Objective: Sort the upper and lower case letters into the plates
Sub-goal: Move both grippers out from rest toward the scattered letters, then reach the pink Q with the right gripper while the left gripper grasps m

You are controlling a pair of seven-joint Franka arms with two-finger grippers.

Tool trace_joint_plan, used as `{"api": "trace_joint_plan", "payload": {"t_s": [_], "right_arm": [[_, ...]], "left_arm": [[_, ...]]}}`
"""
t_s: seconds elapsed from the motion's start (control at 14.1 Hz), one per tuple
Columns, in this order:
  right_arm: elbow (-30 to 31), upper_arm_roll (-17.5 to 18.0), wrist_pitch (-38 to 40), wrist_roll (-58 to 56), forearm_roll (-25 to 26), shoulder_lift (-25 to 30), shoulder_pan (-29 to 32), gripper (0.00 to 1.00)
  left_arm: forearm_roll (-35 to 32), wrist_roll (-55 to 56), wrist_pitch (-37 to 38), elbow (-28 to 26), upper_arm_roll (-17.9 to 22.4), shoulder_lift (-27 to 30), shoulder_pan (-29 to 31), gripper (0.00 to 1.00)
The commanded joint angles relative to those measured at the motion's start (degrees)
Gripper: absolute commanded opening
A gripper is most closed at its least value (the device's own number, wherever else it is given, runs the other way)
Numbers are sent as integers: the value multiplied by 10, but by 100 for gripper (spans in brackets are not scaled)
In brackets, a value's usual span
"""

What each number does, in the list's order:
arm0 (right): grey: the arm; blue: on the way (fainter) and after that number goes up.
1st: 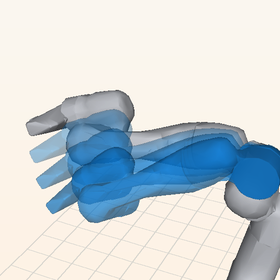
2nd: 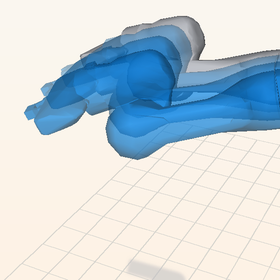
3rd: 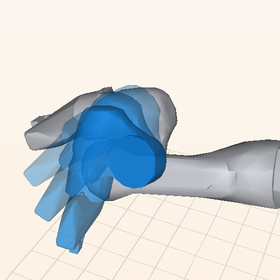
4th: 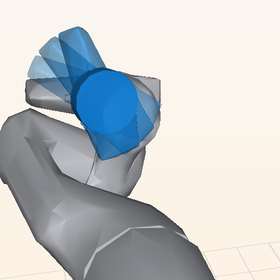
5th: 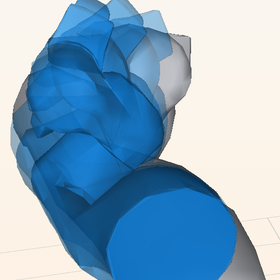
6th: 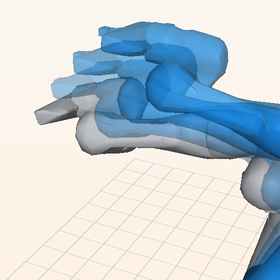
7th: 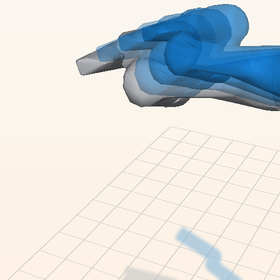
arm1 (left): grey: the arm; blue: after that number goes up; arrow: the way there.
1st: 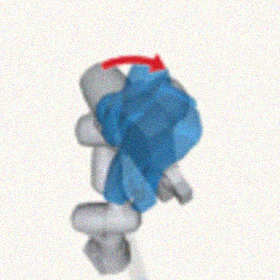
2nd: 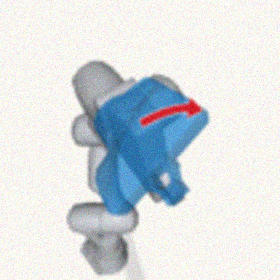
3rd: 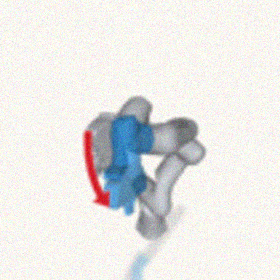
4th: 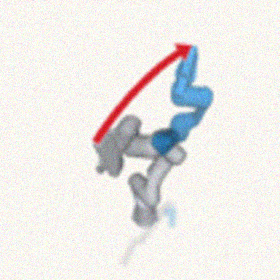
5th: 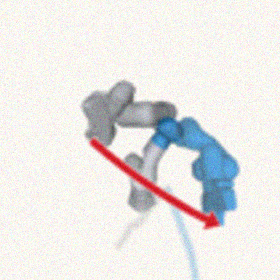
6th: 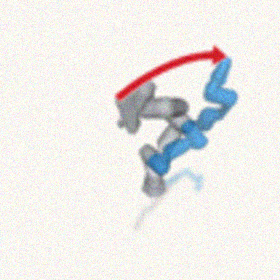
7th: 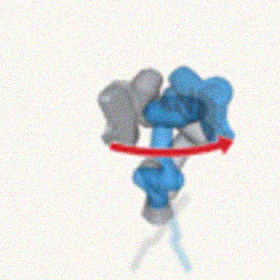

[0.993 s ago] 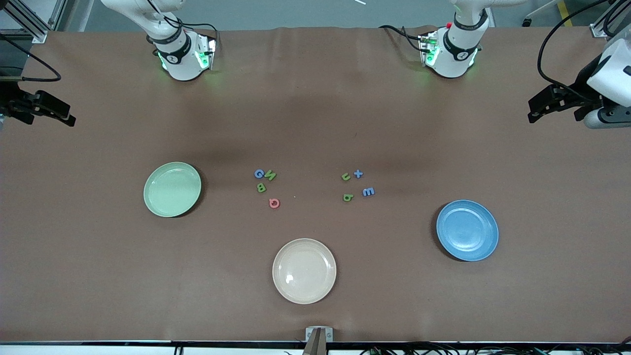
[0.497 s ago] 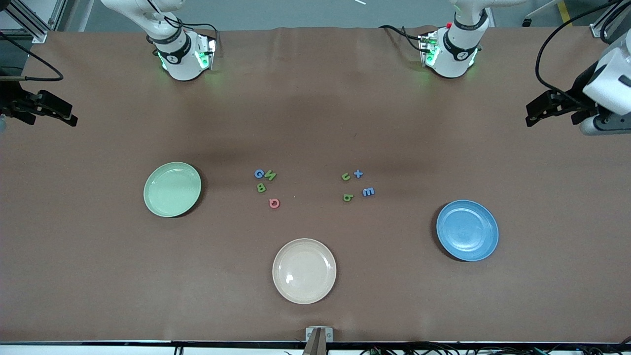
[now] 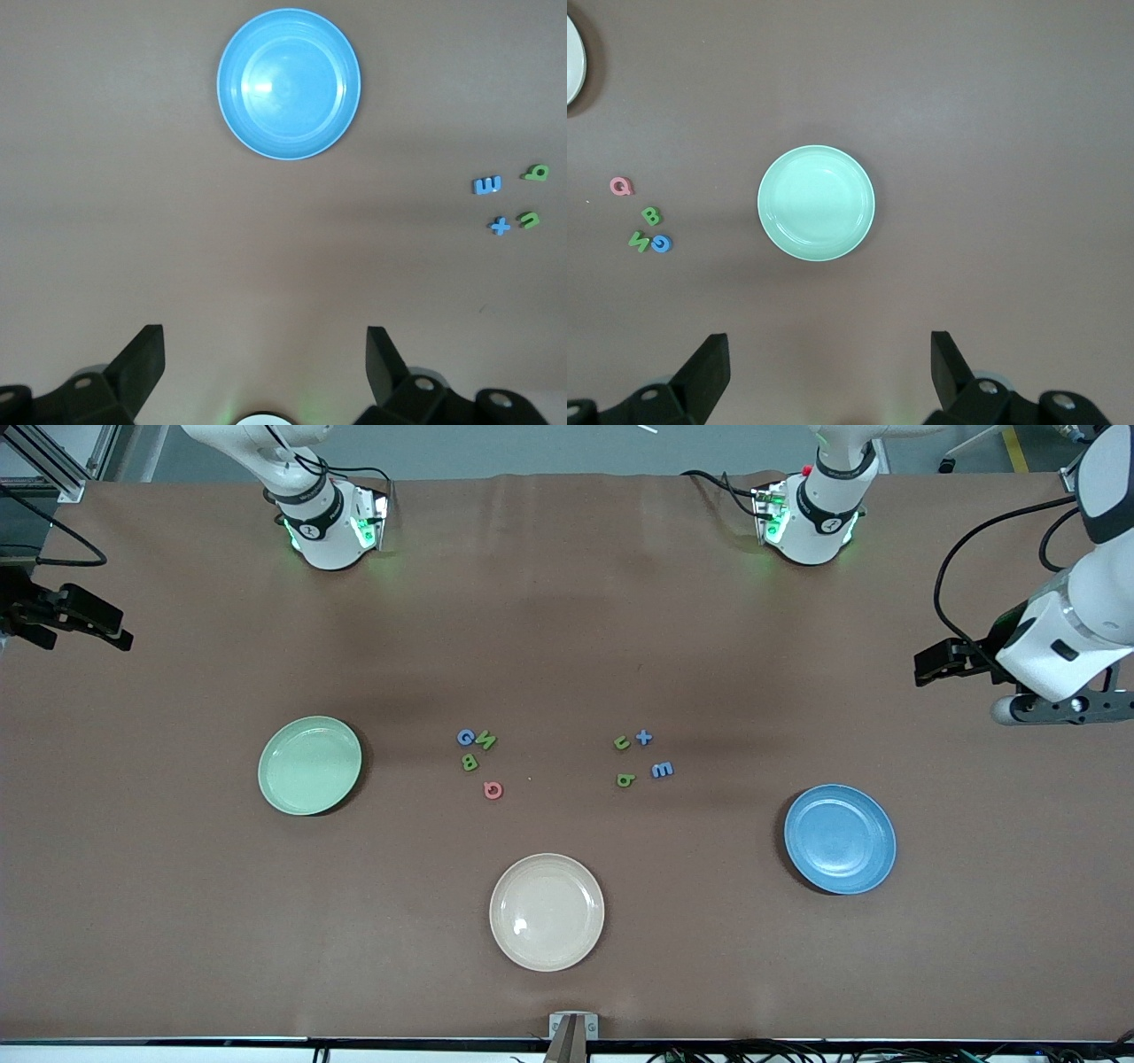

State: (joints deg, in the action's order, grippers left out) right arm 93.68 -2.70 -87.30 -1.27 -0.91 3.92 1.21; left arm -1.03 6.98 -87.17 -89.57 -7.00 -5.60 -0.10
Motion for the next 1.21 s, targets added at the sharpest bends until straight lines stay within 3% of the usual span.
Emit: {"api": "trace_joint_plan", "payload": {"t_s": [0.0,0.21,0.5,0.78,0.92,1.14], "right_arm": [[-10,1,-8,-9,-6,-58,8,100],[-33,1,-34,-14,6,-139,12,100],[-25,4,-42,59,-6,-154,-1,100],[-13,4,-126,167,-72,-207,-70,100],[-12,4,-175,196,-76,-233,-110,100],[-12,4,-216,232,-92,-273,-160,100]], "left_arm": [[7,11,-81,-51,-5,-5,-8,100],[7,35,-177,-107,-44,-33,-9,100],[-2,120,-262,-114,-91,-104,-22,100],[-44,239,-344,-112,-90,-187,-105,100],[-87,299,-394,-110,-91,-232,-132,100],[-90,330,-451,-114,-91,-276,-154,98]]}}
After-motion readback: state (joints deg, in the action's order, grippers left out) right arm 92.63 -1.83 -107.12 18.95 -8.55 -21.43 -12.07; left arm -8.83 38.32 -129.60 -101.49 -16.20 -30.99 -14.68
